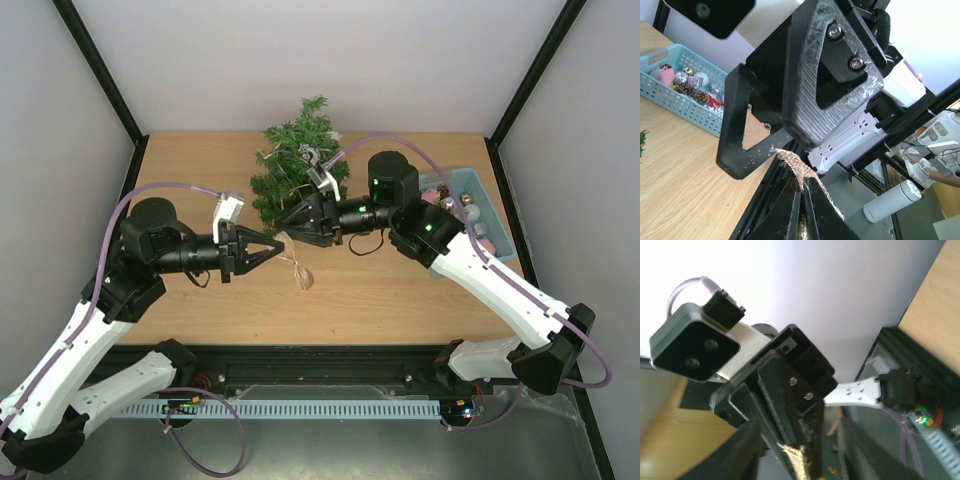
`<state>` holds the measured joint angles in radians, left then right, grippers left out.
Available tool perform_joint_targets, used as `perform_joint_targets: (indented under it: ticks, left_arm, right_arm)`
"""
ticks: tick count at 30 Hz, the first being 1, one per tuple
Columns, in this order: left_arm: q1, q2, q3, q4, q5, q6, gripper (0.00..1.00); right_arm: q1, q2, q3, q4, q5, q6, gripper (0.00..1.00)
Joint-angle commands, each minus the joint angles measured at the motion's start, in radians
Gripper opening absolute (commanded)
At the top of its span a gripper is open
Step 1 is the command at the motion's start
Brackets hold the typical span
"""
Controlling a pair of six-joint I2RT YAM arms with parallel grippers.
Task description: Decorate the small christmas tree
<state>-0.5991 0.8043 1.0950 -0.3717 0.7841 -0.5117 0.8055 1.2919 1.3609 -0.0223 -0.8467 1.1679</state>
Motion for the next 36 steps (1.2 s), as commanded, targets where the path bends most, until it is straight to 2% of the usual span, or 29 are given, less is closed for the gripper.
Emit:
perform_joint_targets:
  ticks: [1,3,7,12,16,18,25,36]
  left_arm:
    - [0.0,-0.008,0.0,0.057,-0.033,-0.035,0.02]
    - [0.0,-0.026,-0.011,0.081,-0.06,-0.069,0.02]
    - [0.001,-0.085,-0.061,0.199,-0.165,-0.189,0.02]
    - [0.001,-0.182,-0.194,0.439,-0.307,-0.354,0.02]
    - [0.001,-0.202,-0.281,0.621,-0.347,-0.429,0.03]
    - [0.0,-0.2,-0.31,0.679,-0.359,-0.441,0.02]
    - [0.001,-0.187,-0.337,0.706,-0.385,-0.402,0.02]
    - [-0.002,-0.168,-0.373,0.755,-0.381,-0.399,0.02]
  right_arm:
    - [-0.008,-0.063,0.026,-0.097,0.094,-0.113,0.57]
    - [-0.027,-0.134,0.002,-0.145,0.178,-0.146,0.66]
    - [-0.044,-0.294,-0.109,-0.157,0.297,-0.16,0.68]
    - [-0.043,-0.466,-0.392,0.147,0.329,0.064,0.68]
    - [-0.04,-0.465,-0.504,0.276,0.313,0.197,0.68]
    - [-0.041,-0.458,-0.546,0.392,0.311,0.293,0.68]
    - [-0.033,-0.387,-0.543,0.586,0.314,0.425,0.66]
    - [-0.009,-0.314,-0.515,0.707,0.343,0.504,0.59]
